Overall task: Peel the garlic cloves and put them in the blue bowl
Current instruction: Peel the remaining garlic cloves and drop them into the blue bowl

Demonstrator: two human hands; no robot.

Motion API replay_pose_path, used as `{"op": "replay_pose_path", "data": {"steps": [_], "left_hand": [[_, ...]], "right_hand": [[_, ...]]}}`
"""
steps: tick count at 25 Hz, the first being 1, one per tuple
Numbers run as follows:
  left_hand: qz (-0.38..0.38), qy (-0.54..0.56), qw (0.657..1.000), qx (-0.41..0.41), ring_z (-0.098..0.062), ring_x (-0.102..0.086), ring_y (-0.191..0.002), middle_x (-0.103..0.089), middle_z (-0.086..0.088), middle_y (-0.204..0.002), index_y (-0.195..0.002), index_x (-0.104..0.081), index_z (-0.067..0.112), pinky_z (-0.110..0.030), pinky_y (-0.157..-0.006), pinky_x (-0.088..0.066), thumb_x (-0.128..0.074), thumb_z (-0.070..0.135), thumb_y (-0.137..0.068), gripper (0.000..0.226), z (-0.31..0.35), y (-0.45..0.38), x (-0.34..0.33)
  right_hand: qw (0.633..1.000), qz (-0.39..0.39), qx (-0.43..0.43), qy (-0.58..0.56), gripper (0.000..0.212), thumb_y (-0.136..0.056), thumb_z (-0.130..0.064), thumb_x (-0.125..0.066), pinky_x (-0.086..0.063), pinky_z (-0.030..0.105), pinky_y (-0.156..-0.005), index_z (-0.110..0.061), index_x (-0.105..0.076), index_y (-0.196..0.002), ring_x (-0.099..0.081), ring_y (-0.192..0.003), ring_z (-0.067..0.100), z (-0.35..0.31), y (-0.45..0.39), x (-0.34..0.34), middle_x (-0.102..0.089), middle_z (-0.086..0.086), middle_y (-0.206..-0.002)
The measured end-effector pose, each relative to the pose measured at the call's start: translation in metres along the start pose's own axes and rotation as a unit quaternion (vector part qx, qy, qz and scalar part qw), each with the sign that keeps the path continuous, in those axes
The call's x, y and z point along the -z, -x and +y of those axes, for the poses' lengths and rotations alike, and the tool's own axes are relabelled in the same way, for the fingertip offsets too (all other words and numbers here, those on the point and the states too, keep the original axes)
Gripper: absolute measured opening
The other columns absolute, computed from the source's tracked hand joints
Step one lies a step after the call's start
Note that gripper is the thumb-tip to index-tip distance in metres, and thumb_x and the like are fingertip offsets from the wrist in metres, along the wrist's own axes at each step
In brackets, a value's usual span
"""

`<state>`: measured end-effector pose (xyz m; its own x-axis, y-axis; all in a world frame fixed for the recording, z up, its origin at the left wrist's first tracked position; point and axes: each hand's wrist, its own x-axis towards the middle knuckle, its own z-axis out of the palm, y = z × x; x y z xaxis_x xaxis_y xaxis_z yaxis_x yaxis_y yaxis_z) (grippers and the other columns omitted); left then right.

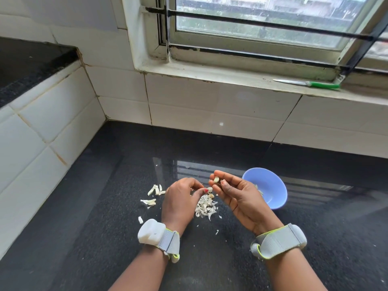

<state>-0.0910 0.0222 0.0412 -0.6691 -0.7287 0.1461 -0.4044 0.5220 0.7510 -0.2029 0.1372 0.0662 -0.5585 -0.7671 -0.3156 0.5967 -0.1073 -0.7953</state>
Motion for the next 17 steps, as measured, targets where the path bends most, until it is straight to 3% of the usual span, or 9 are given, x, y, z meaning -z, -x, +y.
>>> {"op": "replay_pose_path", "data": {"steps": [2,6,9,11,14,17], "left_hand": [[0.014,0.014,1.000,0.015,-0.004,-0.058,-0.071,-0.065,0.011,-0.074,-0.074,-0.064,0.024,-0.024,-0.065,-0.045,-0.075,0.032,-0.077,0.014,0.002,-0.001,0.002],[0.023,0.039,0.999,-0.002,-0.002,-0.059,-0.074,-0.064,0.012,-0.081,-0.084,-0.065,0.025,-0.018,-0.070,-0.047,-0.069,0.008,-0.081,0.018,0.002,-0.002,0.003],[0.044,0.044,0.998,-0.003,-0.001,-0.058,-0.078,-0.062,0.012,-0.086,-0.089,-0.065,0.024,-0.018,-0.072,-0.047,-0.064,0.008,-0.085,0.017,-0.002,-0.001,0.005],[0.054,0.043,0.998,0.006,-0.002,-0.058,-0.078,-0.062,0.011,-0.088,-0.091,-0.065,0.023,-0.019,-0.073,-0.046,-0.063,0.010,-0.086,0.014,-0.005,-0.001,0.008],[0.060,0.033,0.998,0.015,-0.006,-0.057,-0.078,-0.063,0.009,-0.090,-0.092,-0.067,0.021,-0.019,-0.074,-0.045,-0.061,0.006,-0.086,0.017,-0.009,-0.002,0.012],[0.060,0.034,0.998,0.017,-0.007,-0.057,-0.079,-0.064,0.007,-0.090,-0.093,-0.068,0.019,-0.014,-0.073,-0.042,-0.060,0.001,-0.085,0.021,-0.009,-0.001,0.015]], "right_hand": [[1.000,0.003,-0.003,-0.002,0.025,-0.092,0.004,-0.049,-0.058,0.022,-0.075,0.002,-0.066,-0.109,-0.071,-0.097,0.021,-0.001,0.000,0.000,-0.072,0.016,-0.109],[0.999,0.038,-0.008,0.011,0.018,-0.090,-0.007,-0.056,-0.057,0.019,-0.067,-0.003,-0.068,-0.102,-0.070,-0.081,0.015,-0.001,-0.003,-0.004,-0.073,0.009,-0.090],[0.988,0.062,0.011,0.138,0.009,-0.091,-0.016,-0.062,-0.041,0.012,-0.050,-0.010,-0.068,-0.089,-0.049,-0.059,0.004,0.002,-0.004,-0.006,-0.059,-0.006,-0.066],[0.949,0.076,0.049,0.301,0.014,-0.089,-0.021,-0.067,-0.032,0.010,-0.048,-0.009,-0.068,-0.081,-0.039,-0.051,0.000,0.005,-0.006,-0.006,-0.051,-0.010,-0.058],[0.837,0.083,0.087,0.534,0.014,-0.089,-0.022,-0.069,-0.030,0.011,-0.046,-0.011,-0.072,-0.081,-0.040,-0.043,0.000,0.011,-0.013,-0.006,-0.051,-0.010,-0.054],[0.756,0.067,0.107,0.643,0.016,-0.090,-0.015,-0.060,-0.035,0.014,-0.052,-0.022,-0.075,-0.089,-0.047,-0.051,-0.004,0.011,-0.014,-0.010,-0.052,-0.015,-0.066]]}}
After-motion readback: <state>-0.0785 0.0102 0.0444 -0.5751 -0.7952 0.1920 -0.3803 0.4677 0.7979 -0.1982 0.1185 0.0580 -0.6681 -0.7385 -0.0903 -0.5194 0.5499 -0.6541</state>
